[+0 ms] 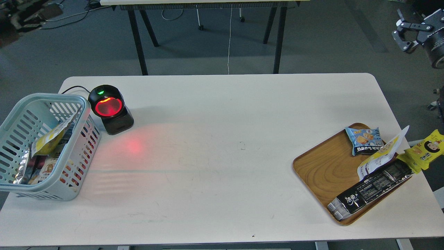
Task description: Scan snack and place in basket
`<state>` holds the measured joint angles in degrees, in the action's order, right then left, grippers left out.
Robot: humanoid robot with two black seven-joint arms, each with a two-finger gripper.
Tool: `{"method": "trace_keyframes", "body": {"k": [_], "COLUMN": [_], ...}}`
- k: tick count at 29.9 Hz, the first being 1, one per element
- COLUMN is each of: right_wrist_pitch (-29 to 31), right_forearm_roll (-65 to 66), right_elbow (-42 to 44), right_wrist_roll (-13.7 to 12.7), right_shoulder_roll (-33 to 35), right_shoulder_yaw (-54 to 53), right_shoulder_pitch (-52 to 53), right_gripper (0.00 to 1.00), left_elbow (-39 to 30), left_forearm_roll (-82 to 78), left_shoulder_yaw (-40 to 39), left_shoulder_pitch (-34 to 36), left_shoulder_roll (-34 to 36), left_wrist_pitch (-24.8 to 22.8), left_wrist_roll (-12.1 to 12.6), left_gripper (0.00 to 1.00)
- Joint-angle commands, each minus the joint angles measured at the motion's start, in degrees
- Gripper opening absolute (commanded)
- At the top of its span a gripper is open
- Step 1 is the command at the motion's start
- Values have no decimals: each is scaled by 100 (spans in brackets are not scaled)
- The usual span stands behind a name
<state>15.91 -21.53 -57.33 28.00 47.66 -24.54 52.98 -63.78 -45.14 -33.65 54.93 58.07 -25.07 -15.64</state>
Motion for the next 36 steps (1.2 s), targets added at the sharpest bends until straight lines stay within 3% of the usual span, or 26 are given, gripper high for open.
{"method": "trace_keyframes", "body": {"k": [1,6,11,16,20,27,32,36], "right_wrist_pitch": [9,35,307,334,754,844,844,844], "right_forearm_roll": [0,-26,-79,-114,-167,-167,-167,-158], "right_elbow": [29,29,143,590,1065,1505,1918,1919], "right_wrist_roll": [0,0,0,0,-242,-321,-663,-734], "right_shoulder_roll": [-20,-64,-125,-363,-705,-1136,-1514,-1576], "right_shoulder_yaw": [-244,-271,-271,-315,-359,-569,-850,-912], "right_shoulder_pitch": [10,-7,-34,-60,-86,-104,-95,-78], "right_gripper": [98,98,98,98,99,99,99,99], "left_elbow": [671,1964,2466,2686,2827,2827,2827,2827], "left_forearm_roll": [1644,3597,4592,5339,5814,6008,6509,6544], "left_shoulder_yaw": [-212,-414,-783,-810,-810,-818,-818,-818], "left_shoulder_pitch": [0,36,9,9,-43,-131,-333,-351], "left_shoulder_roll": [-927,-2027,-2598,-2994,-3275,-3443,-3609,-3768], "left_wrist_pitch": [-42,-112,-293,-293,-293,-293,-293,-293], "left_wrist_roll": [229,246,246,246,237,237,229,202], "left_gripper": [99,99,99,99,99,99,99,99]}}
